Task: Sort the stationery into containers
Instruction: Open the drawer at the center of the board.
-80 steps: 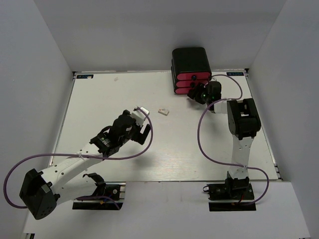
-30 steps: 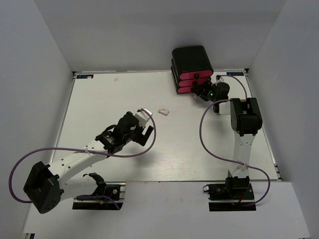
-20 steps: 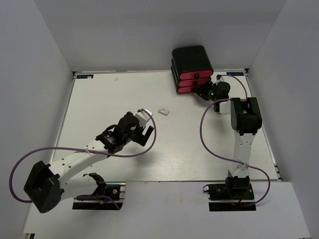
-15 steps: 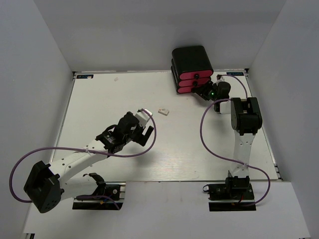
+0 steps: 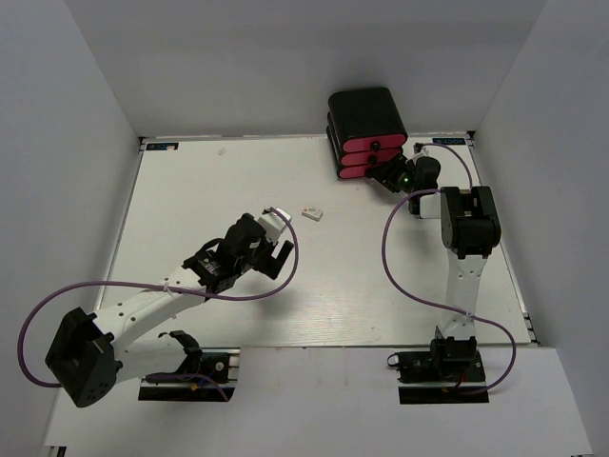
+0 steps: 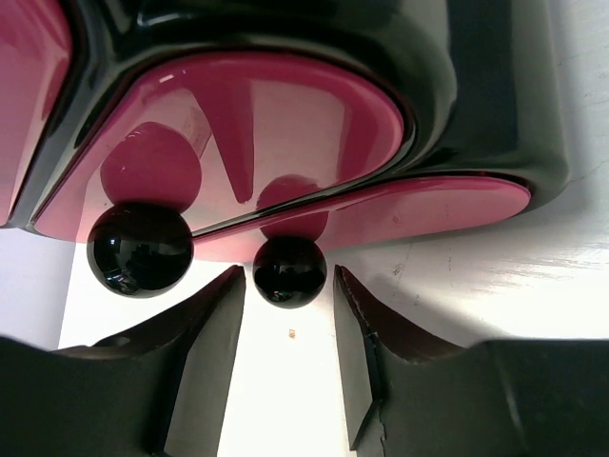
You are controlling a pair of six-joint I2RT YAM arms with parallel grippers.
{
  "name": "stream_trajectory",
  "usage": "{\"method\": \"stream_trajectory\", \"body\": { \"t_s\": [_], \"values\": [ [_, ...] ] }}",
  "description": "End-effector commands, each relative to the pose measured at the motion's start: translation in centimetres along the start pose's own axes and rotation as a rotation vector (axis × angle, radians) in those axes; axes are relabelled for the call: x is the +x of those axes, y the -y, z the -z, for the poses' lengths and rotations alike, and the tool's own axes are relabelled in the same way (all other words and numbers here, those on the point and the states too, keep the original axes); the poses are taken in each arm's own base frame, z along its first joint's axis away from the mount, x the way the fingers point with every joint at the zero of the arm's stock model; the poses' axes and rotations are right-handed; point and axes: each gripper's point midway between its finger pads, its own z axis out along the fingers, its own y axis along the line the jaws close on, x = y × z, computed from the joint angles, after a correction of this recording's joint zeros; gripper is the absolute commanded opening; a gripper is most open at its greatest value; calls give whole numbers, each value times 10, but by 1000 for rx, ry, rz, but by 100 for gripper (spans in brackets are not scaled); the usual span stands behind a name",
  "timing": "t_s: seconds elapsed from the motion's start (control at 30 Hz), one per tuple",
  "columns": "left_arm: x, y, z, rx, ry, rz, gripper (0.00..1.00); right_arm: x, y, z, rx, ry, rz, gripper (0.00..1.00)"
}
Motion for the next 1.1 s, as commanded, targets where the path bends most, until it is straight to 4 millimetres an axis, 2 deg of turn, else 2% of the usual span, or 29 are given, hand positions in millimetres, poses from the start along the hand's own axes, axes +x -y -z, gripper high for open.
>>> {"method": "stream_trajectory", "body": {
  "t_s": [0.0,0.4,0.7,0.83,0.97,1.07],
  "values": [
    [-11,0,3,9,40,16,100,-14,-7,-5,-38,32,15,48],
    [-7,1,-1,10,22,13,100,-3,3,-10,-24,3,-20,47],
    [-7,1,-1,10,22,13,100,-6,1,-14,-29,4,-32,47],
    [-7,1,-1,10,22,13,100,-5,3,-15,-28,-3,-38,41],
    [-7,1,-1,10,22,13,100,-4,3,-14,-24,-3,-36,28],
    [-7,1,-1,10,22,13,100,-1,3,-8,-22,-6,-38,24]
  ]
}}
